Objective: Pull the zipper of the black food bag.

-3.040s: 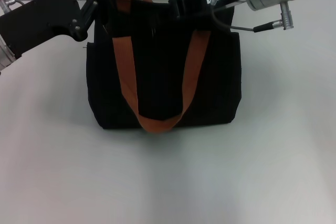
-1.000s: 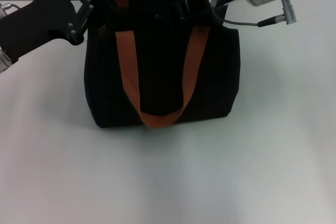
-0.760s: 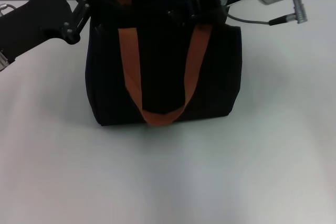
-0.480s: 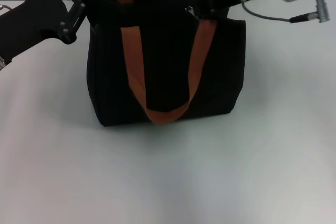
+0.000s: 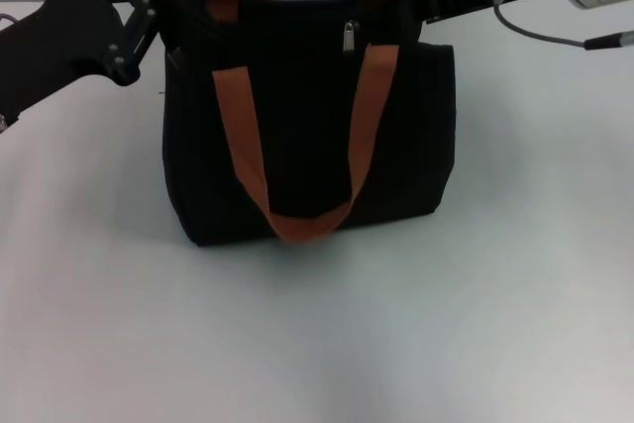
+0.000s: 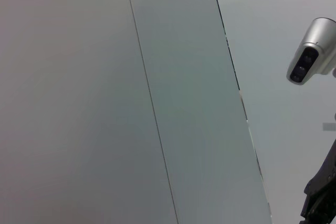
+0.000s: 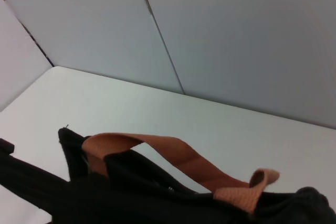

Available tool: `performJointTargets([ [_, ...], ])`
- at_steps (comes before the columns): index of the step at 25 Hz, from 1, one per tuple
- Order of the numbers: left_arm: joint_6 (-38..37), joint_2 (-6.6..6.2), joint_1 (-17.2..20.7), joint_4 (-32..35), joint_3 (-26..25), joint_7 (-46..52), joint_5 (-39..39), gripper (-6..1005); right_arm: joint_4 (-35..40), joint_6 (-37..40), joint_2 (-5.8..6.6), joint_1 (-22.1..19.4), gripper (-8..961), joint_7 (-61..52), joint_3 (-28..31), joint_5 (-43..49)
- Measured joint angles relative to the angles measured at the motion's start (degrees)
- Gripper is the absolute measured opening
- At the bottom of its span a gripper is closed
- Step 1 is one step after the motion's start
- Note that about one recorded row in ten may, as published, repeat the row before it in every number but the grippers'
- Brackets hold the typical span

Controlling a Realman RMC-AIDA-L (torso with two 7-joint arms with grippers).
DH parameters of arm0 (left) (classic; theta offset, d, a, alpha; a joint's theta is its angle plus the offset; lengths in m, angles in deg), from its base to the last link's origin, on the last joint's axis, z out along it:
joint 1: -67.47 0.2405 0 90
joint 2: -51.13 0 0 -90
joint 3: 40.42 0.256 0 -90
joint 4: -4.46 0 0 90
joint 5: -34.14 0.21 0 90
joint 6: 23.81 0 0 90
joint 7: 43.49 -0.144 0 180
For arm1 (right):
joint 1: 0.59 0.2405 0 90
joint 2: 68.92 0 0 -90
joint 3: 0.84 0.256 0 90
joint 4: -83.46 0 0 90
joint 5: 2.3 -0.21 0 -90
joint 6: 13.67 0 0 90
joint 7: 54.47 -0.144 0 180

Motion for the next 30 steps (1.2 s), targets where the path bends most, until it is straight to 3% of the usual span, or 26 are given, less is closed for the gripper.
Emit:
performJointTargets([
  [7, 0.0, 0.11, 0.4, 0.0, 0.0, 0.0, 0.0, 55, 1.9, -0.6, -0.04, -3.1, 20, 4.7, 2.3, -5.9],
  [12, 0.1, 0.19, 0.3, 0.0, 0.0, 0.5, 0.0, 55, -1.8, -2.2, 0.16, -8.7, 33, 21.4, 10.2, -23.2],
  [17, 0.1, 0.25, 0.3, 0.0, 0.2, 0.8, 0.0, 55, -7.8, -1.2, 0.52, -11.0, 192, 33.6, 14.4, -33.8],
  [19, 0.1, 0.26, 0.3, 0.0, 0.3, 1.3, 0.0, 55, -14.2, 3.0, 0.67, -11.6, 263, 43.8, 18.0, -39.9],
  [21, 0.1, 0.30, 0.3, -0.1, 0.4, 1.7, 0.1, 56, -16.2, 4.9, 0.68, -11.7, 340, 47.1, 19.4, -41.2],
  [24, 0.3, 0.35, 0.2, -0.9, 0.5, 2.2, 0.1, 56, -26.7, 14.7, 1.05, -11.4, 456, 63.0, 25.0, -43.4],
  [30, 1.3, 0.32, 0.4, -1.5, 1.1, 5.7, 0.6, 56, -37.3, 22.8, 1.55, -11.5, 652, 78.9, 27.9, -43.5],
])
